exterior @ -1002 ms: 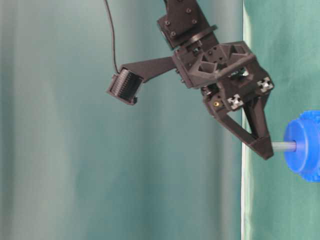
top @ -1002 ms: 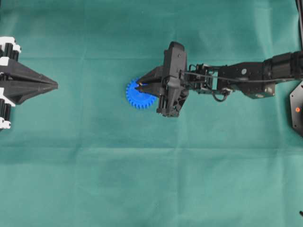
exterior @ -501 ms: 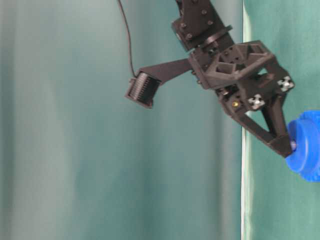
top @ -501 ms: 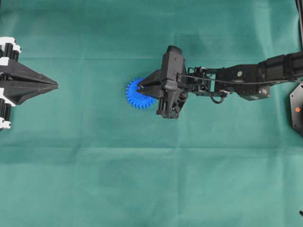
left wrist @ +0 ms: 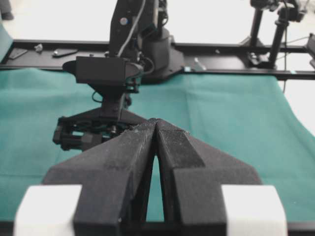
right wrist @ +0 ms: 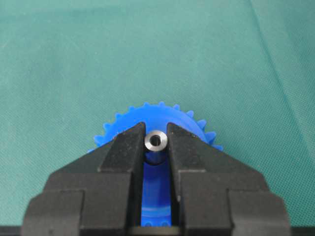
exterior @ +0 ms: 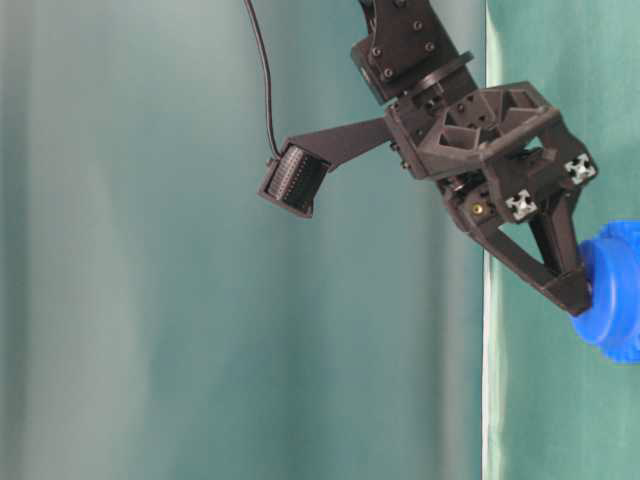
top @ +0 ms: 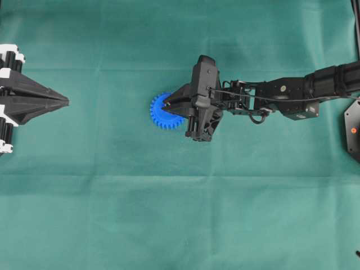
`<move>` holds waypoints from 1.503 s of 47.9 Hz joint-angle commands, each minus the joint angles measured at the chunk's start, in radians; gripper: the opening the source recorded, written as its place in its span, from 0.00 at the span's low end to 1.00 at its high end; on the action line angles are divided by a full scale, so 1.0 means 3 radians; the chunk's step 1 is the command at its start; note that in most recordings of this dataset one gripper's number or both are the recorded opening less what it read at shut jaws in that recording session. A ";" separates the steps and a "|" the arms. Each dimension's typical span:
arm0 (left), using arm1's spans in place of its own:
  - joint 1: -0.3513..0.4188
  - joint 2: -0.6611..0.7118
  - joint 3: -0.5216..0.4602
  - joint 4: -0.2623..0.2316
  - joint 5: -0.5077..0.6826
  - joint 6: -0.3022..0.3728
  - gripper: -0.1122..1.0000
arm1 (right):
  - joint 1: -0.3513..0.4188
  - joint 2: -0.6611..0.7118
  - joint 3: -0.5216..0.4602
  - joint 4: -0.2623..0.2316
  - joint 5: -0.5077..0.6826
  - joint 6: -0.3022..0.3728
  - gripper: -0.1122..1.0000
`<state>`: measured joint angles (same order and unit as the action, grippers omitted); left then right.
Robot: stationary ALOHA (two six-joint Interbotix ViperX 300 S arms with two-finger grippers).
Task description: Insert the shaft placed at a random location into the center hole of the medium gear at another random location.
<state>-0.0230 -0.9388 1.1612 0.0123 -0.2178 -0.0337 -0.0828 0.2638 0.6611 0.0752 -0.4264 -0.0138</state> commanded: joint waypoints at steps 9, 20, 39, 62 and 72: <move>0.0005 0.0026 -0.0051 0.0010 -0.0020 0.0000 0.12 | -0.0005 -0.0046 -0.0046 0.0000 -0.0036 0.0020 0.23; 0.0005 0.0026 -0.0051 0.0010 -0.0010 0.0000 0.12 | -0.0005 -0.0133 -0.0046 -0.0005 -0.0036 0.0005 0.75; 0.0005 0.0026 -0.0051 0.0005 -0.0005 0.0000 0.13 | -0.0005 -0.0624 -0.0026 -0.0010 0.0256 -0.0005 0.70; 0.0005 0.0026 -0.0051 0.0005 0.0000 0.0000 0.13 | -0.0005 -0.0982 0.0066 -0.0010 0.0460 0.0010 0.70; 0.0005 0.0020 -0.0051 0.0010 0.0005 0.0000 0.12 | -0.0005 -0.1130 0.0276 0.0005 0.0450 0.0015 0.70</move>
<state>-0.0245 -0.9388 1.1612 0.0123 -0.2132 -0.0337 -0.0844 -0.0322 0.7332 0.0736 -0.2899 -0.0153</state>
